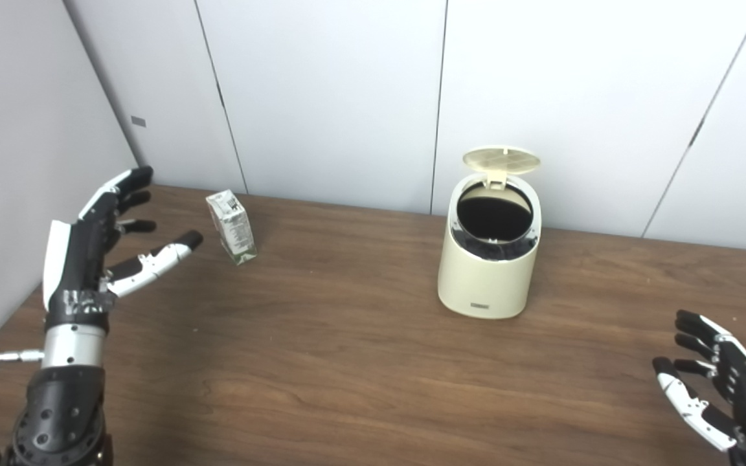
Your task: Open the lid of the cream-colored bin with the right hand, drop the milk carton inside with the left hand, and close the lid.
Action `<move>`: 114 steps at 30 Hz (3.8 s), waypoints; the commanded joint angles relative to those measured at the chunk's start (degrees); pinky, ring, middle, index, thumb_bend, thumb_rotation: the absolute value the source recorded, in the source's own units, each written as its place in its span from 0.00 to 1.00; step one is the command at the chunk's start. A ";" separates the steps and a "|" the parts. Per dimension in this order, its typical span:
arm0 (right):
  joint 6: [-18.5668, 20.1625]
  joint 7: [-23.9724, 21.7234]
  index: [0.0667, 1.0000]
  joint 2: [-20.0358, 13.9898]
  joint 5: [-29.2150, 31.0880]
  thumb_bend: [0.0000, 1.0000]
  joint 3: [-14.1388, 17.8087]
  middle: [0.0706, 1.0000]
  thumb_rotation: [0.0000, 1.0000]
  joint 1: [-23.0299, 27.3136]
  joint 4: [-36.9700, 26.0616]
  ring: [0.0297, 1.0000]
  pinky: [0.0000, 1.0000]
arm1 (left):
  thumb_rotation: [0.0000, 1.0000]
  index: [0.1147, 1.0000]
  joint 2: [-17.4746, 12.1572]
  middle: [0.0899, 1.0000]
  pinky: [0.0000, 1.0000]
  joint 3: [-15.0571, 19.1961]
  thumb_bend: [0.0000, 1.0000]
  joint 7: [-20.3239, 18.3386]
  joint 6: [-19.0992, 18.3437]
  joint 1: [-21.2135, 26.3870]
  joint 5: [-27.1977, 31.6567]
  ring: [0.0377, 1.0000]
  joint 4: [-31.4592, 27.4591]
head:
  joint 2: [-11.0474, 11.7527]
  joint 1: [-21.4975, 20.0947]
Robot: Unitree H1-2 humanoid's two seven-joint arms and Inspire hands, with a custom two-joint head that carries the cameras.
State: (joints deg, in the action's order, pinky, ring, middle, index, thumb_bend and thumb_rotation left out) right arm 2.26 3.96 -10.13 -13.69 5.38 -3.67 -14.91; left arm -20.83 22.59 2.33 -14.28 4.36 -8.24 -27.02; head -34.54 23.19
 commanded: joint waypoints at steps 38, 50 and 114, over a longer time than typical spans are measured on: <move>-6.53 -0.87 0.64 -3.43 4.61 0.13 2.51 0.66 0.60 7.14 8.12 0.63 0.37 | 0.39 0.97 1.32 1.00 0.99 1.00 1.00 1.72 -12.62 11.47 11.33 1.00 16.66 | 5.98 14.68; -5.48 -0.85 0.63 -2.83 4.22 0.11 1.83 0.65 0.57 7.03 6.81 0.61 0.34 | 0.39 0.94 -5.20 0.95 0.88 -4.50 1.00 1.52 -12.64 14.35 19.53 0.93 27.24 | 6.54 13.66; -2.10 -0.56 0.45 -1.51 3.90 0.46 2.38 0.56 0.00 3.51 1.29 0.49 0.42 | 0.30 0.96 -10.13 0.97 0.98 -18.56 1.00 -0.16 -12.63 23.24 14.80 0.98 44.10 | 6.19 7.34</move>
State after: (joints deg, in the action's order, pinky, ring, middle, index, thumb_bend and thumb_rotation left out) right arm 0.54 2.97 -11.51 -9.98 7.17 -1.12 -11.18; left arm -30.70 3.15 2.64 -26.69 25.42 6.57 16.68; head -28.30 30.50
